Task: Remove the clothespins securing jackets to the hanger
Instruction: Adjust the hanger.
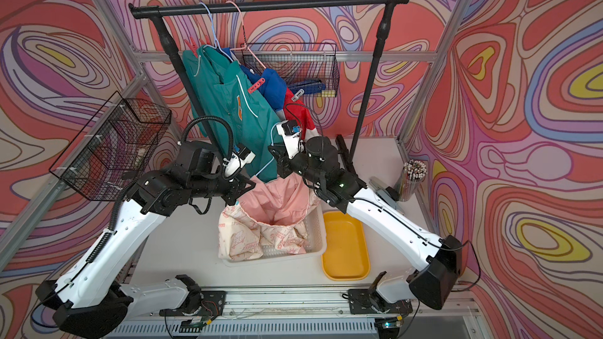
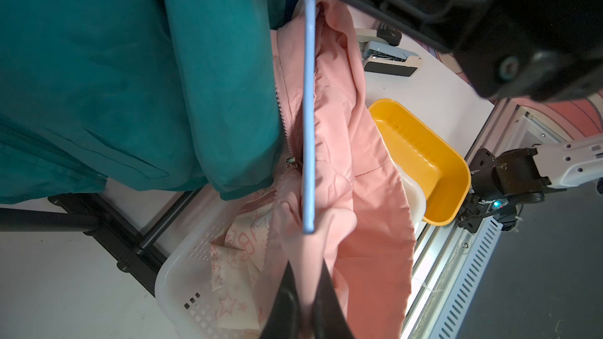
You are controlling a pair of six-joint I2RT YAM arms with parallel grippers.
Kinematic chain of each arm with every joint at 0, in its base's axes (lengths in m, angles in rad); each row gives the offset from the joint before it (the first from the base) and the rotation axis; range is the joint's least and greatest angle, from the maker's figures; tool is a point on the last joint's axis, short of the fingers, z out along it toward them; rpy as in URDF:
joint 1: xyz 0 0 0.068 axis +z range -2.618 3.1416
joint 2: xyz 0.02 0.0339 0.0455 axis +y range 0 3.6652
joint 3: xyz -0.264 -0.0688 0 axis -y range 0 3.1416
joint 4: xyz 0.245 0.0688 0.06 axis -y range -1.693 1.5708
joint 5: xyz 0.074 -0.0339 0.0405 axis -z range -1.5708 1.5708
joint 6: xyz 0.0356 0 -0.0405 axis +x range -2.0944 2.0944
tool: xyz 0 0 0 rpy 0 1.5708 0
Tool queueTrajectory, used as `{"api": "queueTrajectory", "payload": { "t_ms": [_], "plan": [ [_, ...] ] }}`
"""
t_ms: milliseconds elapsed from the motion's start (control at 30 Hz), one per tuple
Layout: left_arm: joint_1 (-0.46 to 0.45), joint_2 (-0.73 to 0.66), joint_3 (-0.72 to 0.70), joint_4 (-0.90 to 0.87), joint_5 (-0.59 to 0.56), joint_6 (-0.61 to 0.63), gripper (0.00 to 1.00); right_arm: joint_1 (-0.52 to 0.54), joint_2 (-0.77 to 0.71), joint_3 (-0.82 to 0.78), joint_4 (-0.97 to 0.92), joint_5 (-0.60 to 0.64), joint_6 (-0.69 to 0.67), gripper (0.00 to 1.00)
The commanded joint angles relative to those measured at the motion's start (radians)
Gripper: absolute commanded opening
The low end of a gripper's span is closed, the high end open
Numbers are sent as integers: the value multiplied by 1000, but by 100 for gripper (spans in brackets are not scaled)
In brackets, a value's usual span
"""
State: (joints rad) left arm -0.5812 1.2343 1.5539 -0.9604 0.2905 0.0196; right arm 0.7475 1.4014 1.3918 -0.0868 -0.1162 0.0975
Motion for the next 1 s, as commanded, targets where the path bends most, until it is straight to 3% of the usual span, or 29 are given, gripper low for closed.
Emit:
{"api": "queueTrajectory", "payload": {
  "t_ms": [0,100,300,533,667,867,967],
  "plan": [
    [-8,15,2,1,-3,6,0,7,-42,-4,5,-6,-15,25],
    [-19,13,-6,2,-18,12,0,7,-54,-9,1,10,-11,48],
    [-52,-68,-123,102,-115,47,0,4,-96,-23,-37,128,23,69],
    [-54,-260,-383,432,-155,165,0,-73,-179,-90,-116,197,122,77],
    [-54,-314,-491,578,-169,258,0,-234,-221,-163,-132,98,255,78],
    [-54,-313,-542,670,-220,359,0,-379,-230,-254,-152,70,374,78],
    [-54,-333,-596,787,-202,406,0,-531,-221,-330,-109,-58,466,78]
  ]
}}
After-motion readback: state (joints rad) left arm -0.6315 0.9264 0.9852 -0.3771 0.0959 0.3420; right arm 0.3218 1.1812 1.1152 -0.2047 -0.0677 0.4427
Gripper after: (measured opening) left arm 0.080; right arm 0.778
